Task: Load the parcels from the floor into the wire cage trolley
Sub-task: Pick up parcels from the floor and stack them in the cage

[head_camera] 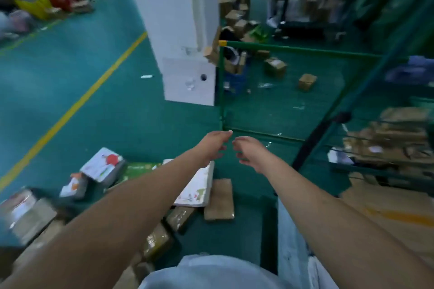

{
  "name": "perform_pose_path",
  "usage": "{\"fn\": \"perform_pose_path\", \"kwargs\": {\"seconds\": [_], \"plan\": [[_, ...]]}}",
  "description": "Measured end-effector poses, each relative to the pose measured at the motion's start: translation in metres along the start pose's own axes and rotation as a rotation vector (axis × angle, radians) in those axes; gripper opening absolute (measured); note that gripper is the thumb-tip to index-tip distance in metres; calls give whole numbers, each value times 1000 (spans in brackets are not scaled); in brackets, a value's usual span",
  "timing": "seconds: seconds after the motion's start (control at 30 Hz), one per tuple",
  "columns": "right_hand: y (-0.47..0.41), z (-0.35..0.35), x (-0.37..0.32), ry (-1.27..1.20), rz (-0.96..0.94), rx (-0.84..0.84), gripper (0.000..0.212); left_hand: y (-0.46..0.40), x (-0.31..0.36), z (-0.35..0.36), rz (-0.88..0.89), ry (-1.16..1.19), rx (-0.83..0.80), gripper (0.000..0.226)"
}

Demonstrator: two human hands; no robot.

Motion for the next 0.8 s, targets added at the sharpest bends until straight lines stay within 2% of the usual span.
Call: {"fn": "perform_pose_path", "kwargs": {"seconds": [0.13, 0.27, 0.6, 0.8], "plan": [[-34, 83, -25, 109, 10, -105, 14, -2, -24, -93, -58, 86, 152, 33], [-58, 143, -38, 205, 38, -209, 17, 2, -52, -158, -119, 188, 258, 34], [-124, 225, -43, 416, 110, -396, 27, 1, -115, -230, -293, 361, 473, 43], [-178, 229, -51, 498, 166, -493, 25, -32, -127, -235, -407, 435, 585, 45]]}}
Point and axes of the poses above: each hand's wrist, its own y-axis away from the middle knuckle, its own z-axis out of the palm, x = y × z, the point moved 4 cm from there along -y, towards the middle knuckle, and after that the axes turned 4 degrees about z, right-handed, at the moved point
